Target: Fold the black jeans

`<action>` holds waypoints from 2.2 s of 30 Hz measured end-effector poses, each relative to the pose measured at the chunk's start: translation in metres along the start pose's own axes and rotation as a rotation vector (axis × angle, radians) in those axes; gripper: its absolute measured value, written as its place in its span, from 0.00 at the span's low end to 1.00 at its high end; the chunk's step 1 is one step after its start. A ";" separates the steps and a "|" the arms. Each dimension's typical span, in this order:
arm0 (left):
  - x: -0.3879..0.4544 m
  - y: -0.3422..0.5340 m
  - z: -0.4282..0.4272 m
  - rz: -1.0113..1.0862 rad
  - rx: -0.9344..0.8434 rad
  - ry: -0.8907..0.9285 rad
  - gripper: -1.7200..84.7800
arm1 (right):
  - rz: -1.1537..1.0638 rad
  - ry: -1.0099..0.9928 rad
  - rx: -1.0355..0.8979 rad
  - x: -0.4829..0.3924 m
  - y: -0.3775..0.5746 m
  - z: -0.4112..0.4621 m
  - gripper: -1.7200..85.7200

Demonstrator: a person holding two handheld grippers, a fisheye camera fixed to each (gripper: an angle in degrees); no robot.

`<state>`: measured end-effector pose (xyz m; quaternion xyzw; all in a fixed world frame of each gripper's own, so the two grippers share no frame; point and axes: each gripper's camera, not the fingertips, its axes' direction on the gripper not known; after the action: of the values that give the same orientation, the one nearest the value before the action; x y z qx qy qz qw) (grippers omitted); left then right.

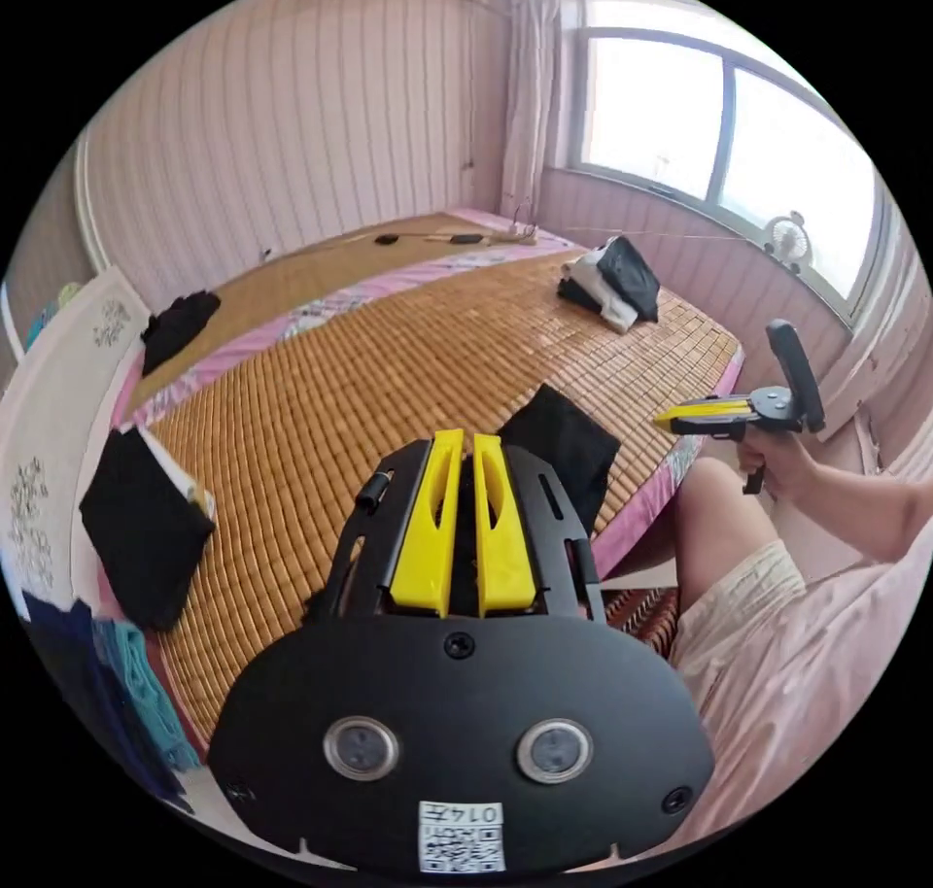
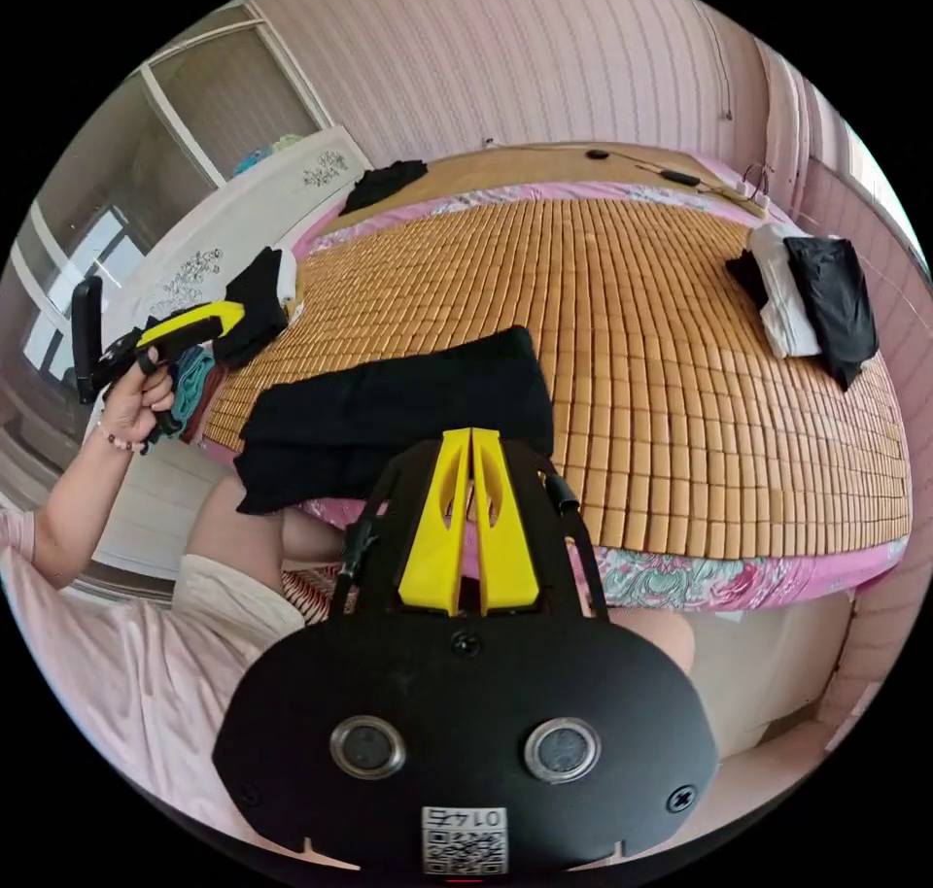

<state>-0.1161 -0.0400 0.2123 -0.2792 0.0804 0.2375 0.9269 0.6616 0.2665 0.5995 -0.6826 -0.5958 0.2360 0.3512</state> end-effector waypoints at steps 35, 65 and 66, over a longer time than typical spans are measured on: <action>-0.235 0.170 0.117 -0.450 -0.377 -0.116 0.14 | -0.320 -0.036 -0.123 -0.243 -0.209 -0.064 0.03; -0.329 0.224 0.154 -0.589 -0.325 -0.013 0.12 | -0.594 0.107 -0.465 -0.378 -0.256 0.034 0.05; -0.330 0.224 0.159 -0.591 -0.342 -0.005 0.12 | -0.572 0.107 -0.450 -0.374 -0.256 0.029 0.05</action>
<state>-0.5112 0.0815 0.3298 -0.4412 -0.0470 -0.0306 0.8957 0.4077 -0.0825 0.7402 -0.5597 -0.7805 -0.0448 0.2749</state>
